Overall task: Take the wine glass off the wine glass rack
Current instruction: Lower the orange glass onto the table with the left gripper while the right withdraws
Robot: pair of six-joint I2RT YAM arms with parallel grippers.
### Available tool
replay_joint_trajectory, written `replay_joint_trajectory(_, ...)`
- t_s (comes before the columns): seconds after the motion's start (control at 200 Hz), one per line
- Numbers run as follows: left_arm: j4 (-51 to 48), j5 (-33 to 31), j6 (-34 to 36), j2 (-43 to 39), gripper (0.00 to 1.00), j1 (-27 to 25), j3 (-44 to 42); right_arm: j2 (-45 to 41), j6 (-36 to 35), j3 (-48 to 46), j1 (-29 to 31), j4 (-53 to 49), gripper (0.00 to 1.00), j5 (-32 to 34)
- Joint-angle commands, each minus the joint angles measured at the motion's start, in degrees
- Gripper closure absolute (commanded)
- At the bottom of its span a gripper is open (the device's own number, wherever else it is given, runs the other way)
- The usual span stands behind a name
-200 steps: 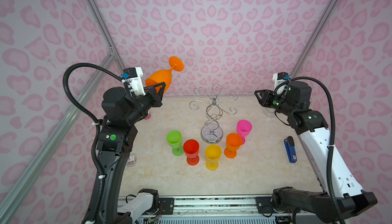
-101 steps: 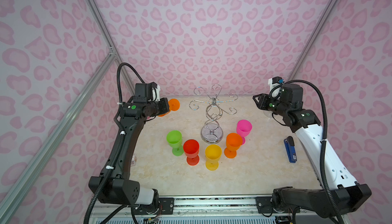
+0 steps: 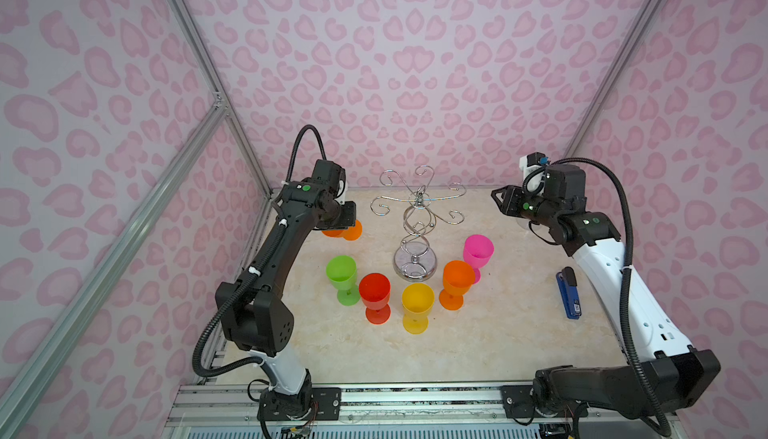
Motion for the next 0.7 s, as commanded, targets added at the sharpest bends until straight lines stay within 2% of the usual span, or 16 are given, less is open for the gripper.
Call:
replay_joint_trajectory(0.0,-3.3,-3.2,2.2,0.6,0.97,-1.0,0.3,0.7,-0.6,-0.3,0.1,-0.4,0.65,-0.3)
replay_joint_trajectory(0.165,-6.8,-6.2,3.5,1.6,0.97,-2.8,0.4,1.1,-0.2,-0.8,0.0,0.1,0.65,-1.0)
replay_joint_trajectory(0.51,-8.9,-4.8,4.7,2.9,0.98,-5.0,0.4,1.1,-0.3,-1.5,0.1,0.1,0.65,-0.8)
replay_joint_trajectory(0.695,-11.2,-6.5,5.3,5.7,0.98,-6.3,3.1,1.4,-0.2,-1.8,0.0,0.4,0.65,-0.9)
